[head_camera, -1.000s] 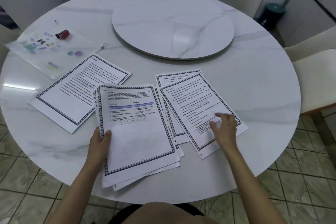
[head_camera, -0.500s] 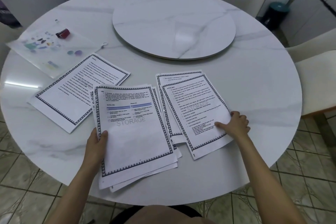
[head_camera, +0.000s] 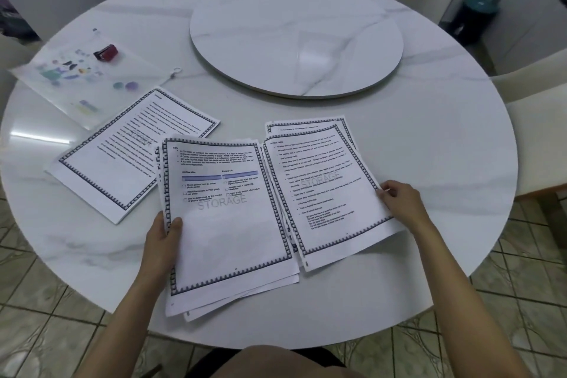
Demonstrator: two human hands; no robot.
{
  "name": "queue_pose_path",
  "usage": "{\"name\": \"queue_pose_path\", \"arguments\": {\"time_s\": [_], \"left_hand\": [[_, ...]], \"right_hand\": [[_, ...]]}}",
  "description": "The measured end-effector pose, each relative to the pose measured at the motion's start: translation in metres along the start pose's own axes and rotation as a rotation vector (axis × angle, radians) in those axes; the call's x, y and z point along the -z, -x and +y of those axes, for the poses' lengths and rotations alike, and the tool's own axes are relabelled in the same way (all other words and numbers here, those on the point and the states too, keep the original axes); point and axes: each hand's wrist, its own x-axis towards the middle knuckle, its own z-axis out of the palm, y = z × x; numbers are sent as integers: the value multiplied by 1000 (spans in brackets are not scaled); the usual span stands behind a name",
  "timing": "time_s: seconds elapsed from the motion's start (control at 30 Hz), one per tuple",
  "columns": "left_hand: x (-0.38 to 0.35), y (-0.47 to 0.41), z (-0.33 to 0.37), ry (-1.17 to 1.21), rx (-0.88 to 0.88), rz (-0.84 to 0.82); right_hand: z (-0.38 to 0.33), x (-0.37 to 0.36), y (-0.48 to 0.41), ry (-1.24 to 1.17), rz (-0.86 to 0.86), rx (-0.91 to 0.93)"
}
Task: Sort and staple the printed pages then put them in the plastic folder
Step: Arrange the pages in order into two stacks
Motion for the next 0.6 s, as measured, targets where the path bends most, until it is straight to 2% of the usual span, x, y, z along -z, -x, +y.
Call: {"name": "queue_pose_path", "arguments": {"time_s": [0.2,0.37,0.6], "left_hand": [[-1,3,5,-43,-25,16],[-3,7,7,-49,-15,51],[-8,8,5,-91,14,96]], "right_hand": [[11,31,-13,-169,112,78],[39,59,-30,-239,236,39],[95,94,-50,-98,321,-82]]}}
